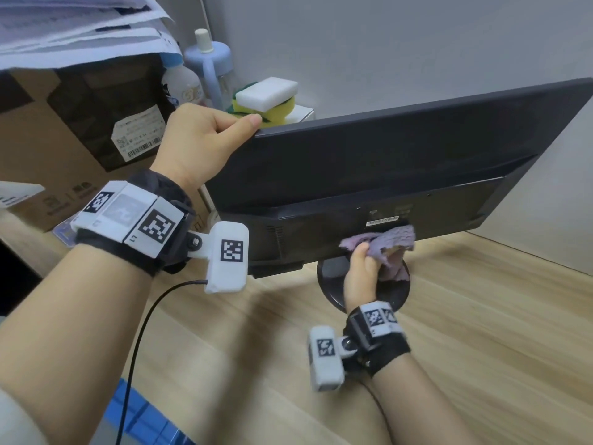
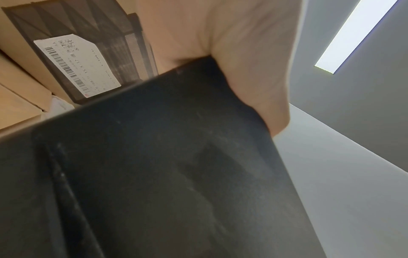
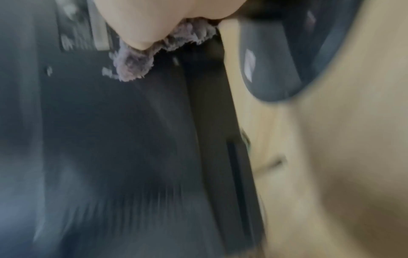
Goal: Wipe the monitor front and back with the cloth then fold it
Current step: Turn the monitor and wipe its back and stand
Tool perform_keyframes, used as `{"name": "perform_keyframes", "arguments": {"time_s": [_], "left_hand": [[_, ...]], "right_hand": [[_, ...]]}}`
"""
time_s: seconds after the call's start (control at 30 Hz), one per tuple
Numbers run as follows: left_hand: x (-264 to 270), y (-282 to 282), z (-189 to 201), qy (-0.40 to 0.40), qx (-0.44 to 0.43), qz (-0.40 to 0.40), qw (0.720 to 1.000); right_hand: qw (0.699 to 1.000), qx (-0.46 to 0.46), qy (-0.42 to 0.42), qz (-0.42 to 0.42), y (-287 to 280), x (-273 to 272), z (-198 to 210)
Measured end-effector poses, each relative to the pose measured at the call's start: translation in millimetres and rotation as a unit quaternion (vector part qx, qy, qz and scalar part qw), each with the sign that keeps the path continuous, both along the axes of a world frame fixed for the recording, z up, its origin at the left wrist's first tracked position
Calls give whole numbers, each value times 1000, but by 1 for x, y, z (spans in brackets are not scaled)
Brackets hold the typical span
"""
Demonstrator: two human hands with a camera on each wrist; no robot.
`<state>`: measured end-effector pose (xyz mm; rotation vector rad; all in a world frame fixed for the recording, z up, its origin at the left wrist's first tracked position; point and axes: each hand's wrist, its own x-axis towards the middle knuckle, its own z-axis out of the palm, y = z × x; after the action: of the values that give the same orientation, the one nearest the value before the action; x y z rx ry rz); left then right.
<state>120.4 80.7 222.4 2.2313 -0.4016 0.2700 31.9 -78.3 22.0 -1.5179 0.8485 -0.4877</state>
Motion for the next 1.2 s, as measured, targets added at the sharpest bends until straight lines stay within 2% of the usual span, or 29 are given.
{"name": "perform_keyframes", "arguments": {"time_s": [0.07, 0.2, 0.3, 0.37, 0.47, 0.57, 0.63, 0.7, 0.83, 0.9, 1.03, 1.07, 1.17, 1.2], "left_hand": [[1, -1, 1, -4, 1, -1, 1000], [0, 2, -2, -9, -1, 2, 1000], [1, 1, -3, -16, 0, 0, 1000], [1, 0, -2, -21, 1, -4, 1000], [1, 1, -3, -20, 0, -7, 1000], [1, 2, -4, -21, -2, -8, 1000], [1, 2, -4, -20, -3, -7, 1000], [0, 2, -4, -23, -2, -7, 1000], [2, 0, -3, -29, 3, -14, 999], [3, 0, -2, -31, -2, -20, 999], [0, 3, -3, -25, -9, -29, 999], [-1, 3, -4, -21, -8, -31, 999], [-5, 4, -4, -16, -6, -29, 999], [-5, 5, -4, -15, -8, -27, 999]], "right_hand": [[998, -21, 44, -41, -37, 4, 16], [988, -39, 16, -148, -119, 8, 51], [983, -48, 60, -164, -157, 7, 65], [988, -31, 73, -135, -156, 5, 56], [982, -65, 144, -107, -136, -1, 23], [964, -131, 232, -3, -113, -20, -16], [922, -217, 293, 132, -98, -37, -49], [849, -331, 343, 226, -81, -55, -76], [814, -403, 336, 250, -28, -86, -76], [791, -424, 320, 304, 1, -89, -70], [748, -434, 294, 408, 27, -53, -70], [743, -441, 285, 415, 26, -36, -72], [774, -422, 276, 383, 11, 7, -71], [769, -431, 283, 379, 4, 14, -70]]}}
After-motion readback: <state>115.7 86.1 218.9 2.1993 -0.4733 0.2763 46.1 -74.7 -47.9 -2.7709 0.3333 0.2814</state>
